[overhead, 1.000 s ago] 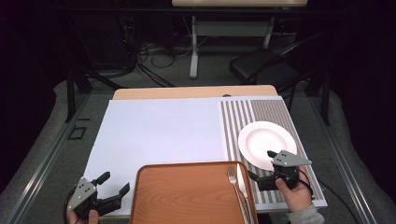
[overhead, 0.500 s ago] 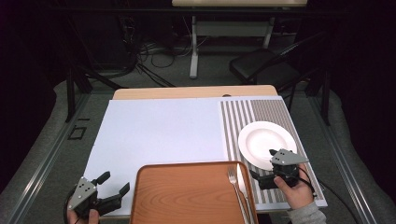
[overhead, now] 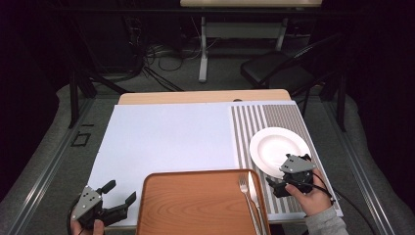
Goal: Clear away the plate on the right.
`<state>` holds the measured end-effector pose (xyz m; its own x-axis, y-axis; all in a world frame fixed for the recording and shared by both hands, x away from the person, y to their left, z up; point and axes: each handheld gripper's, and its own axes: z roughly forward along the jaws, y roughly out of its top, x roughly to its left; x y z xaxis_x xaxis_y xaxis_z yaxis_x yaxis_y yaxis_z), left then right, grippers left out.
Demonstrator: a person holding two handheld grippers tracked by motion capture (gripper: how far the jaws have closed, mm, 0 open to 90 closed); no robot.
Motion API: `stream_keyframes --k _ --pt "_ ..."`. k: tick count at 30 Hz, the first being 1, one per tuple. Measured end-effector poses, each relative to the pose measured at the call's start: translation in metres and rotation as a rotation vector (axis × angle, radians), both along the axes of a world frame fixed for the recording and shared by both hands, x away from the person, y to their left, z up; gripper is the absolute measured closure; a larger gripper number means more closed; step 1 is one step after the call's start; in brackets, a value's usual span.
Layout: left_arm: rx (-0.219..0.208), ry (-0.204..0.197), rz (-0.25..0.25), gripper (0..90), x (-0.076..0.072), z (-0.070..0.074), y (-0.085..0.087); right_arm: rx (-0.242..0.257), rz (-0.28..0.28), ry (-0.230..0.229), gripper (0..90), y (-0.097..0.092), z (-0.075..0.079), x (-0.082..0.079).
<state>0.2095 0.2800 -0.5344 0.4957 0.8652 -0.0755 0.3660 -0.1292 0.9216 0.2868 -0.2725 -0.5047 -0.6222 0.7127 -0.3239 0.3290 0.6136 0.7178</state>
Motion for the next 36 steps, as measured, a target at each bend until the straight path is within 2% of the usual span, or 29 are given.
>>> stream_keyframes --k 4,10,13,24,25,27,36 --pt "0.002 0.0 0.001 15.5 0.0 0.0 0.0 -0.067 -0.004 0.004 0.0 -0.002 -0.002 0.002" --pt "0.003 0.0 0.0 15.5 -0.001 0.0 0.0 -0.117 -0.012 0.014 0.0 -0.004 -0.006 0.004" --pt "0.003 0.001 0.001 15.5 -0.001 0.0 0.0 -0.164 -0.008 0.014 0.0 -0.005 -0.009 0.006" --pt "0.003 0.001 0.002 15.5 -0.001 0.0 0.0 -0.241 -0.004 0.036 0.0 -0.009 -0.02 0.015" --pt "0.004 0.001 0.001 15.5 -0.001 0.0 0.0 -0.252 -0.013 0.049 0.0 -0.008 -0.021 0.016" --pt "0.005 0.0 0.001 15.5 -0.001 0.0 0.001 -0.28 -0.008 0.047 0.0 -0.009 -0.024 0.019" --pt "0.006 0.001 0.001 15.6 -0.001 0.0 0.001 -0.318 -0.026 0.058 0.0 -0.013 -0.034 0.029"
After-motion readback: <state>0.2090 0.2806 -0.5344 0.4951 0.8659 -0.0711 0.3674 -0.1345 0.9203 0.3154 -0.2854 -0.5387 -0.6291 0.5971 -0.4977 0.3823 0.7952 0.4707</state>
